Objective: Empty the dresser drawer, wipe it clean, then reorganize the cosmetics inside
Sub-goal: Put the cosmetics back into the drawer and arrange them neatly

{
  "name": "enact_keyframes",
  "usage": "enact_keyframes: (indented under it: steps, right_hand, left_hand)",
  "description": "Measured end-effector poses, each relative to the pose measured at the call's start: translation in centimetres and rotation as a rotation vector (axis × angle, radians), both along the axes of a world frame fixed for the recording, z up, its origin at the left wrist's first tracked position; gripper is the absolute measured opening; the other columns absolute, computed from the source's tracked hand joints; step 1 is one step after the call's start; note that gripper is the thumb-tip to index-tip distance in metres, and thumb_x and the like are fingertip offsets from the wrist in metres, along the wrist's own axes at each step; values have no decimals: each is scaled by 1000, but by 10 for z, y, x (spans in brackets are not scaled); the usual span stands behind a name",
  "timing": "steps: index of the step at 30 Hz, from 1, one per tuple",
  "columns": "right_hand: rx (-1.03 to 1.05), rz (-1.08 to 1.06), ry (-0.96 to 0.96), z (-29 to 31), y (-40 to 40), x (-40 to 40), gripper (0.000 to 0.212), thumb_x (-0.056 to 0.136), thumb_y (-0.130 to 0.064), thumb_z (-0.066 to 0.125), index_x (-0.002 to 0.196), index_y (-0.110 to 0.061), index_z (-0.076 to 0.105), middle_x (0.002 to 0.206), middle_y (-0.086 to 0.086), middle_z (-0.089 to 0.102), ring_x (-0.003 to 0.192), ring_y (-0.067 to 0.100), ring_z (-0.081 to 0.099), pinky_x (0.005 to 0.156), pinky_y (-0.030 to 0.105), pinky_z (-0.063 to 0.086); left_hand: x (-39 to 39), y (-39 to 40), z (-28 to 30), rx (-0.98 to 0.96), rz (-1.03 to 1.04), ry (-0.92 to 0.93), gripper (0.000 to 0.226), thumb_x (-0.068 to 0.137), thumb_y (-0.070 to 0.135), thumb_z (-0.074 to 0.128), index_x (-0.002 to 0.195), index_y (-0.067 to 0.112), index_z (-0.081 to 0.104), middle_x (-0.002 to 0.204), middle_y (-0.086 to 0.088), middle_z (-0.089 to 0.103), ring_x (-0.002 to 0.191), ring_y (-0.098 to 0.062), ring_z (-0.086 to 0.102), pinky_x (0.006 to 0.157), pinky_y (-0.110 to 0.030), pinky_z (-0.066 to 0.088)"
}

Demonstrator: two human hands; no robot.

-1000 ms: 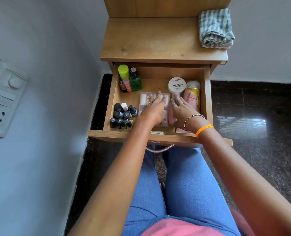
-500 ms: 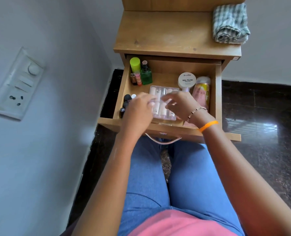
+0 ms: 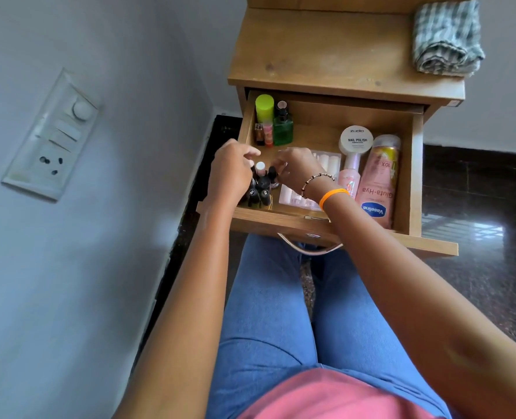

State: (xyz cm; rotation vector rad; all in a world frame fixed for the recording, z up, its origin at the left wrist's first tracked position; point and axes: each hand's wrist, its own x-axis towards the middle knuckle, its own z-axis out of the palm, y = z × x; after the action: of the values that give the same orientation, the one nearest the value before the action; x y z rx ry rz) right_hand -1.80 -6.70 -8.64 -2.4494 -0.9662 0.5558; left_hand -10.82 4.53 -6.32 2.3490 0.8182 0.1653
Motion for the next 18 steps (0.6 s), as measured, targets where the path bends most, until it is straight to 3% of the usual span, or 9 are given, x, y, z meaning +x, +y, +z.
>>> enact_keyframes:
  steps: [3, 8, 12, 15, 18]
  right_hand:
    - [-7, 5, 14, 0, 0, 1, 13, 77, 0, 63, 88, -4, 68, 94, 13, 69, 91, 28, 61, 72, 27, 44]
    - [12, -17, 52, 0, -1, 2, 15, 74, -4, 71, 88, -1, 68, 95, 13, 69, 78, 19, 54, 60, 13, 29]
    - [41, -65, 78, -1, -2, 6, 16, 75, -1, 65, 91, -5, 68, 96, 11, 70, 75, 12, 51, 66, 15, 36]
    - [134, -259, 33, 0, -1, 21, 21, 77, -3, 61, 95, -10, 66, 103, 7, 68, 90, 21, 60, 75, 21, 39]
    - [178, -424, 41, -1, 4, 41, 33, 77, -8, 65, 109, -10, 60, 116, 10, 61, 108, 25, 55, 83, 26, 39]
  left_hand:
    - [3, 2, -2, 2, -41, 17, 27, 90, 1, 56, 108, 13, 71, 108, -4, 59, 78, -8, 50, 68, -16, 38]
    - [5, 5, -4, 10, -67, 11, 24, 88, 3, 61, 106, 15, 72, 106, -1, 60, 73, -5, 48, 65, -11, 36]
    - [9, 4, -2, 14, -57, 9, 27, 90, 1, 58, 111, 14, 69, 104, -1, 58, 73, -4, 48, 58, -7, 32]
    - [16, 5, 1, 19, -25, -11, 34, 92, -3, 47, 118, 11, 65, 110, -4, 59, 87, -9, 54, 57, -5, 33]
    - [24, 3, 4, 52, -41, 6, 43, 90, -10, 44, 123, 9, 62, 118, -8, 58, 96, -11, 56, 71, -12, 41]
